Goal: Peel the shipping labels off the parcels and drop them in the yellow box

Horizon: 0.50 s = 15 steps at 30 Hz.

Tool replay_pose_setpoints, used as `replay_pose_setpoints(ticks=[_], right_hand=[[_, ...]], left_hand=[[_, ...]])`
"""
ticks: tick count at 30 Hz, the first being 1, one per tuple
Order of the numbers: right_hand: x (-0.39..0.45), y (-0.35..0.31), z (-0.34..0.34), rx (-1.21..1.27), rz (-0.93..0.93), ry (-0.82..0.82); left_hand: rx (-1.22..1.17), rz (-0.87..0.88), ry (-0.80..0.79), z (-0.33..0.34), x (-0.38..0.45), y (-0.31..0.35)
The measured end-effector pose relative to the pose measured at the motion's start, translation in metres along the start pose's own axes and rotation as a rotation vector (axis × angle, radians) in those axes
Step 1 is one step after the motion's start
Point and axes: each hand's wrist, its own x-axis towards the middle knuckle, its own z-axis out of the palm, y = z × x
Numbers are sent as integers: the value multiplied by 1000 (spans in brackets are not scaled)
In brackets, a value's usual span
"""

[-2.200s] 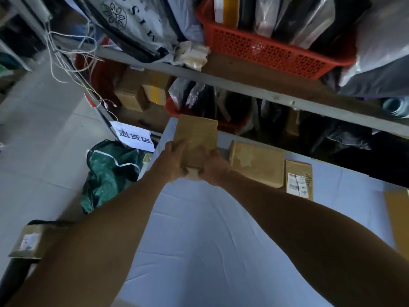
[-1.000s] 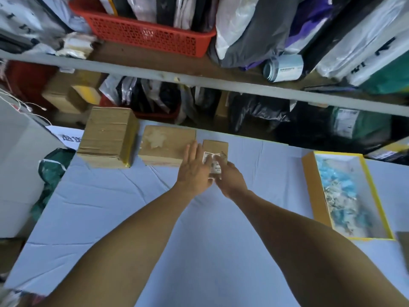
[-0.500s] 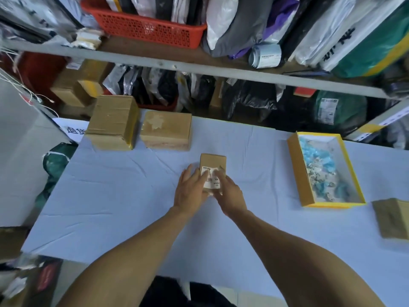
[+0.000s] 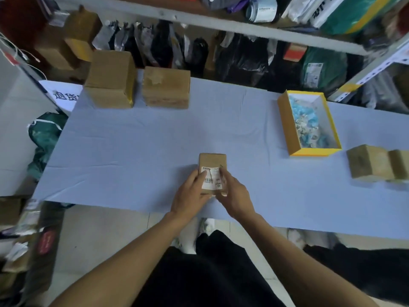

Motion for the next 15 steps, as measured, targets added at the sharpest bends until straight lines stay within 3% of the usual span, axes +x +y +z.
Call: replay_pose_setpoints(ticks=[5, 10, 15], right_hand=[[-23, 14, 9, 64, 54, -58], [-7, 9, 9, 129, 22, 120], [10, 21, 8, 212, -12, 139]], left_hand=[[-42, -8, -73, 15, -16, 1], [-79, -58, -66, 10, -3, 4], [-170, -93, -80, 11, 11, 4]])
